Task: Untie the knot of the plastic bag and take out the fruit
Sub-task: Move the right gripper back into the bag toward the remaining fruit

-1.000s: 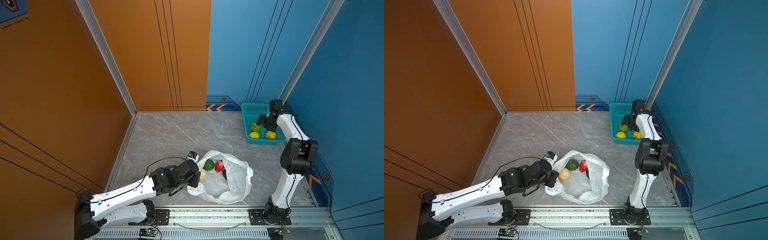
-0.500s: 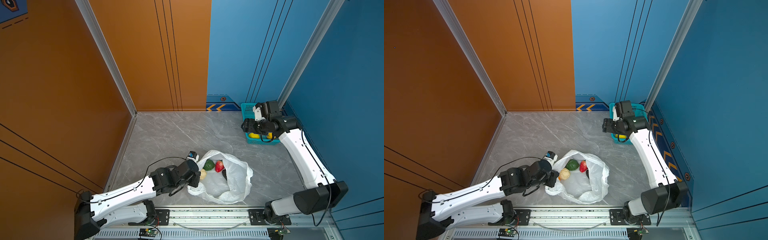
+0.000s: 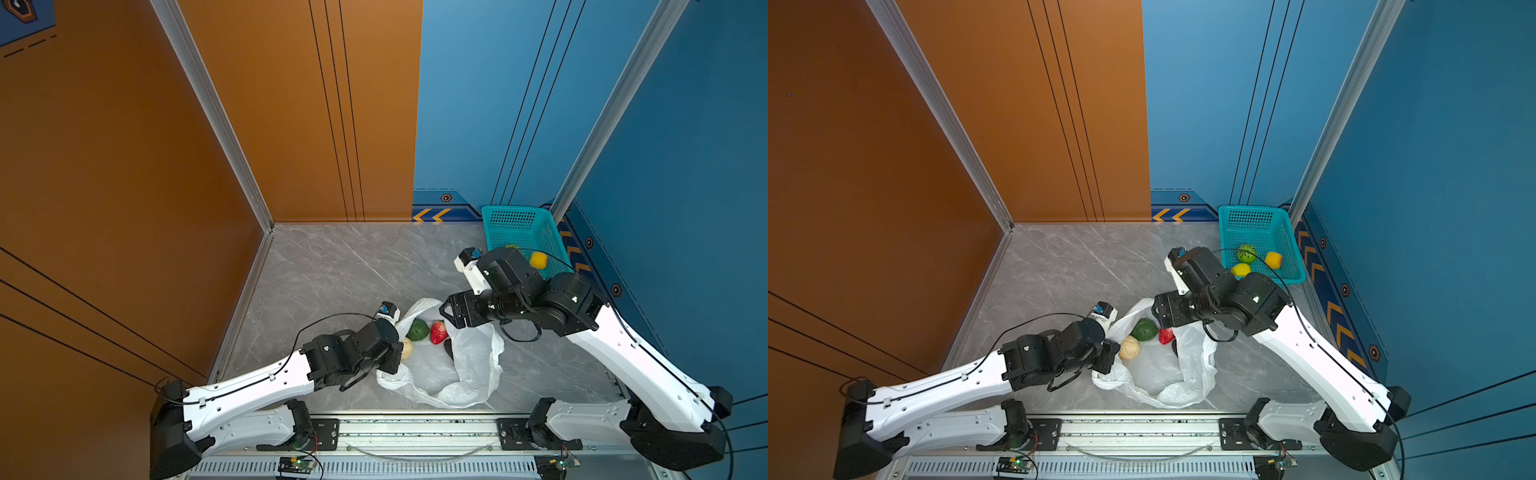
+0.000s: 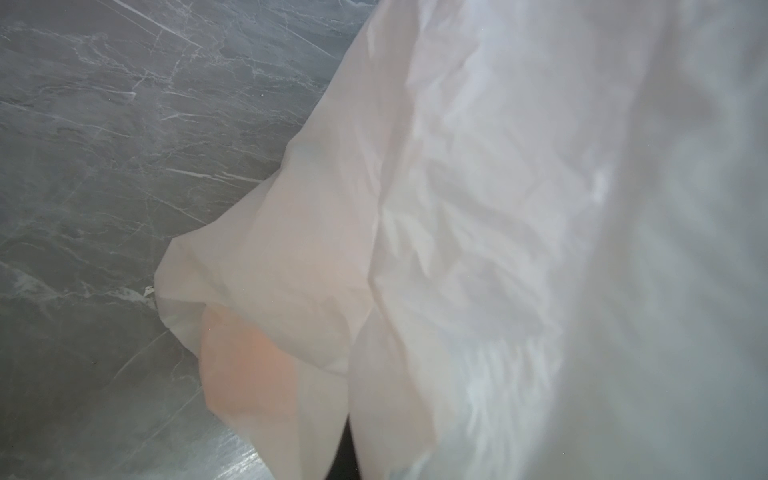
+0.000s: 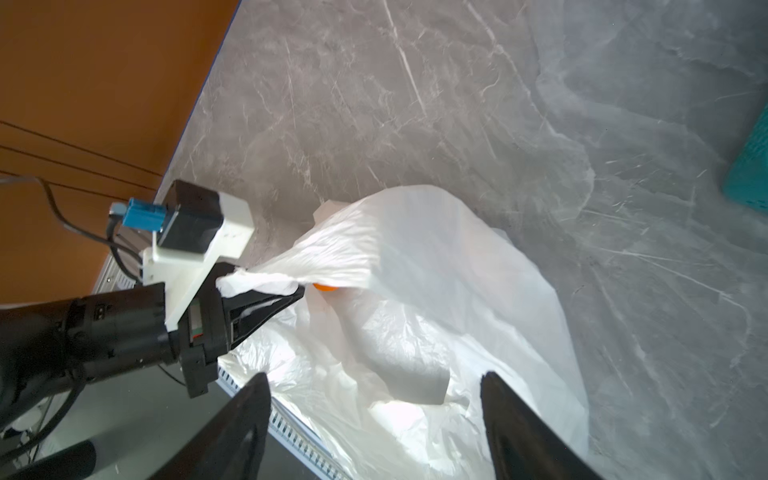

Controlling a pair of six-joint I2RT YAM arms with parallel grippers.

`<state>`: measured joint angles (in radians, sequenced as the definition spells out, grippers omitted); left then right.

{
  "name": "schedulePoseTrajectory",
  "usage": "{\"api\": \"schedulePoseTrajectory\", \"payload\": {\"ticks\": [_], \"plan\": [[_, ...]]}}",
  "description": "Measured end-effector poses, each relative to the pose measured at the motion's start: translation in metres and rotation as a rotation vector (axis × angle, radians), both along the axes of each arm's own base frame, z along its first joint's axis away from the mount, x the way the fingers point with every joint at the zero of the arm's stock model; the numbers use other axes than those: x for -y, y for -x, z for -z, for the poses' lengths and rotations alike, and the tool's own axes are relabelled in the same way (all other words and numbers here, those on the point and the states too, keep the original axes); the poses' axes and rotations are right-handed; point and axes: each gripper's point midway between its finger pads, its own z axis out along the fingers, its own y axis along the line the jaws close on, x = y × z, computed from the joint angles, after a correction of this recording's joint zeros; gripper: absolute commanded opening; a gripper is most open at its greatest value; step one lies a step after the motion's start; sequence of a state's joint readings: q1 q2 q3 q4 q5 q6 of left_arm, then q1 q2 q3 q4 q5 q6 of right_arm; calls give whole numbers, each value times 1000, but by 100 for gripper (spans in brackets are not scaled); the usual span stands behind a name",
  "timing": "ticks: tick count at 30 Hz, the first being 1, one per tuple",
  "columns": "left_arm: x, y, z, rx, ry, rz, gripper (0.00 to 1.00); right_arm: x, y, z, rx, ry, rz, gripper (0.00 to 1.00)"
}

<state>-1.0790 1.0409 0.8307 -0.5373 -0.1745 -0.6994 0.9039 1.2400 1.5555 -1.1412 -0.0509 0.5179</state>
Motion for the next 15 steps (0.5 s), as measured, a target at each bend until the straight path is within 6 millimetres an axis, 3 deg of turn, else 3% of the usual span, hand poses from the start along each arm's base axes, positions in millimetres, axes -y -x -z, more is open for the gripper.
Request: {"api": "schedulePoseTrajectory", "payload": {"ticks": [6, 9, 15], "plan": [[1, 0, -1, 2, 3, 0, 0, -11, 37, 61, -54, 115, -60, 80], [1, -1, -1, 3, 5, 1, 0, -9, 45, 99, -69, 186, -70, 80], [1, -1, -3, 7, 10, 2, 0, -16, 51, 148, -66, 294, -97, 79]]}}
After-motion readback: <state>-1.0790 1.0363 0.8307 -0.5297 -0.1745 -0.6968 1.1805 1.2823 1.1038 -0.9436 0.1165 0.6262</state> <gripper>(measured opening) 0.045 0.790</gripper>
